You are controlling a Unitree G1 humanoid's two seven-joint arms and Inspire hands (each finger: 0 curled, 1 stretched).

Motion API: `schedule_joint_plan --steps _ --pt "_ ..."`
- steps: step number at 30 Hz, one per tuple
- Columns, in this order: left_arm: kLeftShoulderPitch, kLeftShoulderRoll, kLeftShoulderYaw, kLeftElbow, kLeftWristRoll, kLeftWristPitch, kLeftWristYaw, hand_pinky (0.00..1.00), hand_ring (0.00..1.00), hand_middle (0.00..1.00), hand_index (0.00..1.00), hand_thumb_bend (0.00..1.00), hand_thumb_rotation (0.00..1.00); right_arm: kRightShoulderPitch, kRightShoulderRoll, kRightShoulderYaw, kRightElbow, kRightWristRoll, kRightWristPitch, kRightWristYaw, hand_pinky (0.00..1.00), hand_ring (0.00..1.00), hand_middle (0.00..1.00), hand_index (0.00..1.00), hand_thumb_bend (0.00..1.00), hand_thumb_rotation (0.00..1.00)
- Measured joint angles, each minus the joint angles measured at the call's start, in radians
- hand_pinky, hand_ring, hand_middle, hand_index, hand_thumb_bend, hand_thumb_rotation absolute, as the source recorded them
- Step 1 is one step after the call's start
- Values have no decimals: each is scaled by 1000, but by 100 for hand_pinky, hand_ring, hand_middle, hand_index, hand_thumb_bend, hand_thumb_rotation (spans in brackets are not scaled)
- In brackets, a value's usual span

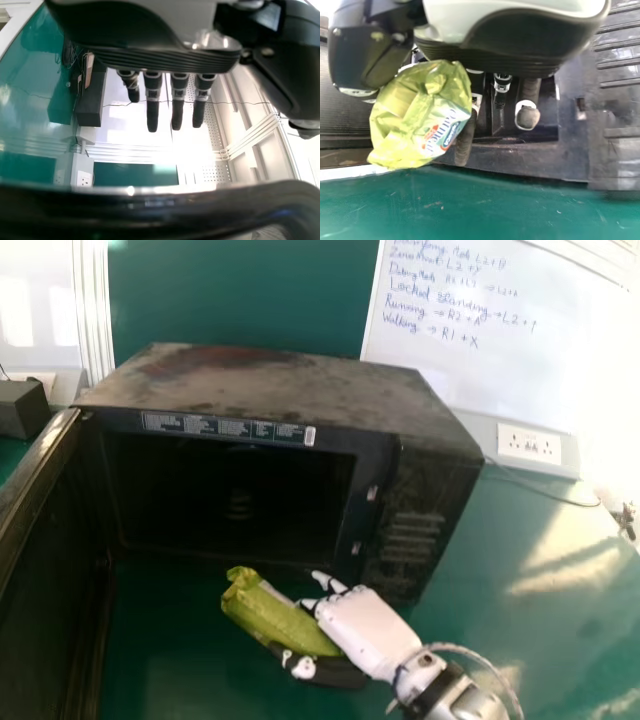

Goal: Put biscuit inside oven

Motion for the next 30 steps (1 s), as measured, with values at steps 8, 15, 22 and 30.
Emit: schedule_joint_plan --steps 8,15,22,30 --pt "0 -1 -4 -5 10 1 12 90 84 90 89 89 93 -72 79 63 78 -23 21 -2 3 9 44 49 51 0" --pt "0 0 -16 -2 9 1 10 90 83 89 88 87 91 -145 134 100 124 -59 61 -4 3 9 44 49 51 0" --pt "0 0 -17 6 10 -5 6 87 82 89 88 86 92 -241 201 141 222 -87 89 -37 3 9 44 49 51 0" --pt "-1 0 -22 18 -9 -6 -26 90 82 89 89 87 95 -305 249 170 274 -91 123 -38 2 9 44 49 51 0"
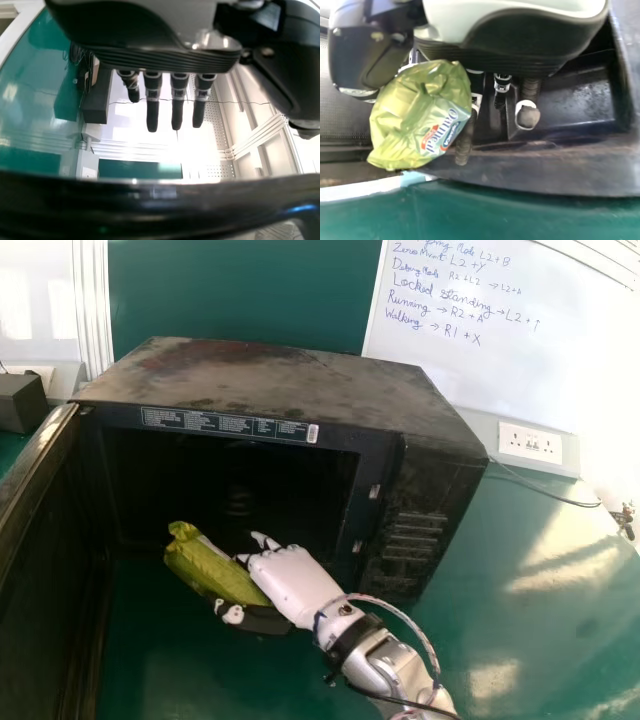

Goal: Put biscuit inside oven

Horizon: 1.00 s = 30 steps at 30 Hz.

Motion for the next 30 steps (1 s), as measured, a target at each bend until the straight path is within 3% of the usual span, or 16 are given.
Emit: schedule_joint_plan --steps 7,11,20,30 --pt "-3 0 -1 6 -1 -1 -4 86 80 88 87 87 99 -102 44 11 126 1 16 -67 2 8 44 49 51 0" --pt "-3 0 -3 9 -1 -1 -7 79 80 89 88 87 100 -172 77 24 235 2 22 -106 2 8 44 49 51 0" --pt "-3 0 -10 10 -18 -1 -21 94 82 89 90 86 100 -310 127 51 449 8 38 -160 2 8 44 49 51 0" --pt "-2 0 -12 11 -30 -1 -35 85 82 88 86 85 100 -472 174 80 767 25 16 -290 2 8 44 49 51 0"
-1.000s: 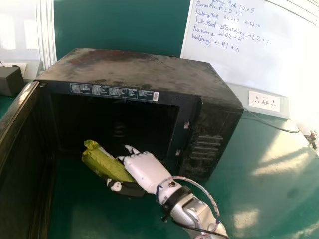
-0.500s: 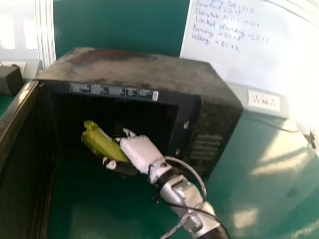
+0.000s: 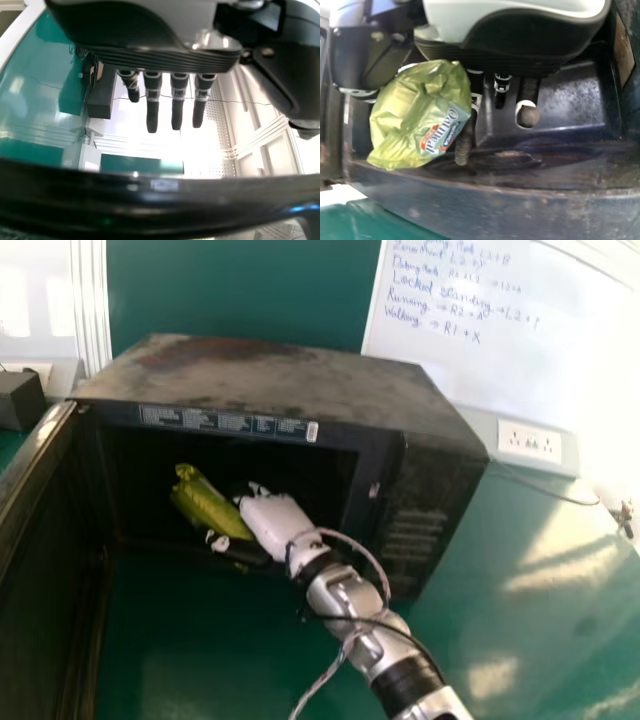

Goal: Put biscuit inside oven

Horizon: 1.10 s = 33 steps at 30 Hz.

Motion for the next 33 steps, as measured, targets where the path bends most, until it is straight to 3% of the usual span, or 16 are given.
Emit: schedule_joint_plan --steps 14,18,21,27,33 --pt "5 -1 -2 0 -8 0 -6 87 84 90 87 84 97 -176 57 38 363 26 6 -107 2 8 43 49 51 0" --pt "5 -1 -2 0 -8 0 -5 89 77 90 89 85 97 -200 63 37 411 52 21 -112 2 8 43 49 51 0" --pt "6 -1 -2 0 -8 0 -9 91 80 90 88 84 98 -217 66 37 437 65 43 -110 2 8 43 49 51 0" --pt "11 -2 -4 -4 -6 0 -9 92 74 90 87 83 97 -236 67 45 464 72 62 -106 2 8 44 49 51 0" --pt "13 -2 -8 -9 -3 0 -5 93 75 90 87 85 99 -246 69 46 485 84 71 -107 2 8 43 49 51 0"
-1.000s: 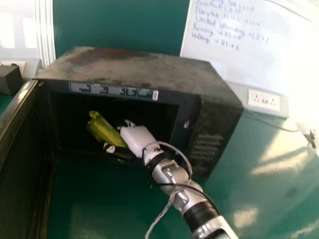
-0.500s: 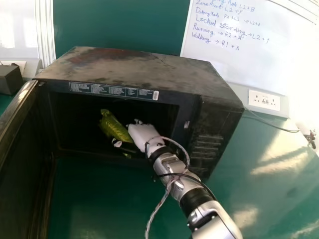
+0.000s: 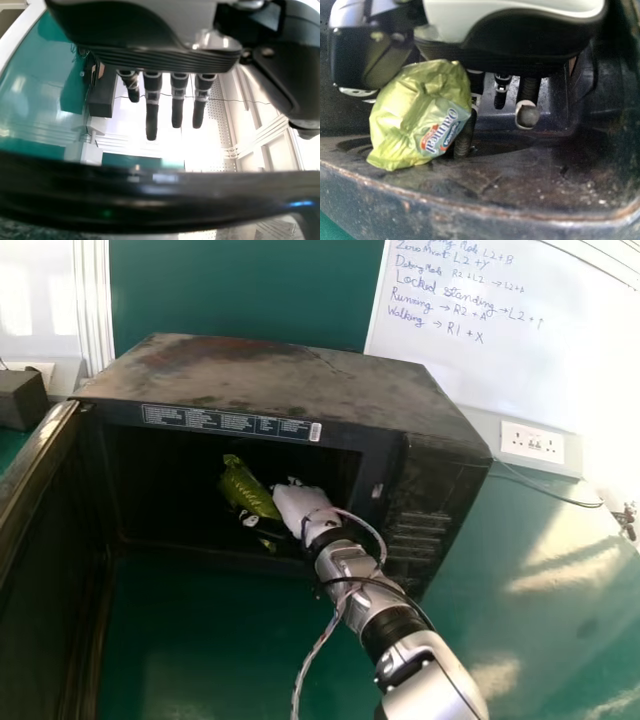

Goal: Put biscuit inside oven

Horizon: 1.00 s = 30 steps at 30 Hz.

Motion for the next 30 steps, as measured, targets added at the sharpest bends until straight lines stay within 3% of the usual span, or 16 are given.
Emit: schedule_joint_plan --steps 13,30 --pt "0 0 -8 -1 -1 -7 -1 93 81 90 88 86 98 -35 8 6 30 7 41 32 2 8 43 49 51 0" --pt "2 0 -21 40 -6 -32 -32 92 81 90 89 85 100 -50 18 3 41 29 59 46 3 11 41 50 51 0"
